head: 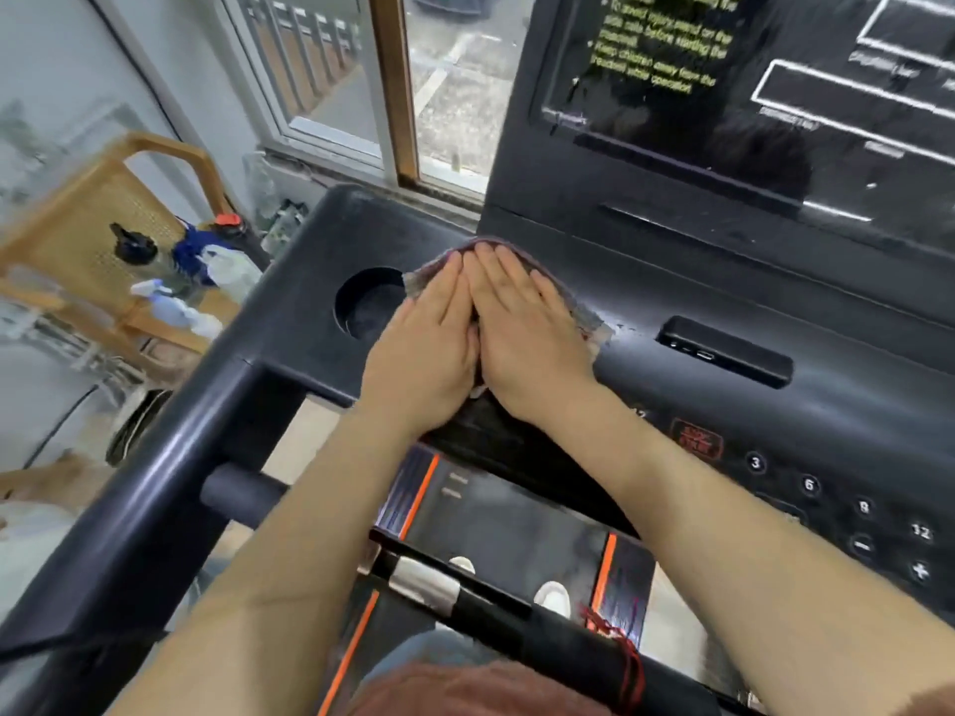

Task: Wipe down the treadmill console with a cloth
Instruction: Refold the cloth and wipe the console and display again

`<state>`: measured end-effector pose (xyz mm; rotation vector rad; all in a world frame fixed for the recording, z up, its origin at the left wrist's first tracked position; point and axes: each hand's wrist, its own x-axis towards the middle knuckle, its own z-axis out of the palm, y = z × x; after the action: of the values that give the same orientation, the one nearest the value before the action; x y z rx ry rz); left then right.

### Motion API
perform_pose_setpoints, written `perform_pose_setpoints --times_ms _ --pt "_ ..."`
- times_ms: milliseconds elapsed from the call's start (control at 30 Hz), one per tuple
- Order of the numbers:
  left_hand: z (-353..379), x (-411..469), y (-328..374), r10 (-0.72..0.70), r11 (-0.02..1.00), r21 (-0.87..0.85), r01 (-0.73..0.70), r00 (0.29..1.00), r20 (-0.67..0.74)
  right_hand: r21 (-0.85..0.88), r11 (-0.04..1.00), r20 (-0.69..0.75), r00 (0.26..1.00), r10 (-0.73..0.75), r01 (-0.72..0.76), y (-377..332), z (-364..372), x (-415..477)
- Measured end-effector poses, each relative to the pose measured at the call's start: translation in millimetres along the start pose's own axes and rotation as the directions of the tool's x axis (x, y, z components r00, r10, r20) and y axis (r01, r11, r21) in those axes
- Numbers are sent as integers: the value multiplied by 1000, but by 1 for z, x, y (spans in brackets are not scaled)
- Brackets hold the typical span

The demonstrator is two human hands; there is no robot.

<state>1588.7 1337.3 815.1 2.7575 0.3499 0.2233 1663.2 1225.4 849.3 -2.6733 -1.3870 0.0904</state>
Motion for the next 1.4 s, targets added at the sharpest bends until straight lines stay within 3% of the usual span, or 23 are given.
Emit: perform_pose_setpoints --times_ms 133,333,500,567,667,733,833,1100,1267,1400 --pt "1 7 -6 -52 991 -128 48 998 -31 -107 994 -23 1000 -13 10 -6 2 10" --pt "-18 -66 10 -101 978 -198 58 972 -214 103 992 5 997 -71 70 -35 8 -35" --pt "-10 -111 20 -294 947 -218 237 911 -289 164 973 1 986 -167 164 -40 13 -62" --pt "-6 -114 22 -306 947 -201 250 895 -324 200 965 -7 985 -174 172 -36 15 -71" --pt "5 -116 50 -196 978 -147 148 898 -395 212 965 -55 987 -148 156 -15 18 -95" --pt "13 -118 80 -194 977 -165 137 890 -413 212 968 -127 986 -109 134 6 19 -119" --pt "29 -117 126 -149 984 -147 100 915 -376 182 981 -197 980 -38 74 41 18 -163" --pt "87 -119 257 203 967 -96 -235 943 -262 145 979 -251 952 175 -141 138 17 -305" --pt "117 -106 342 386 904 -101 -416 894 -226 299 864 -270 833 483 -405 186 11 -362" --pt "129 -76 380 508 851 -56 -522 846 -160 320 787 -177 783 597 -528 208 3 -365"
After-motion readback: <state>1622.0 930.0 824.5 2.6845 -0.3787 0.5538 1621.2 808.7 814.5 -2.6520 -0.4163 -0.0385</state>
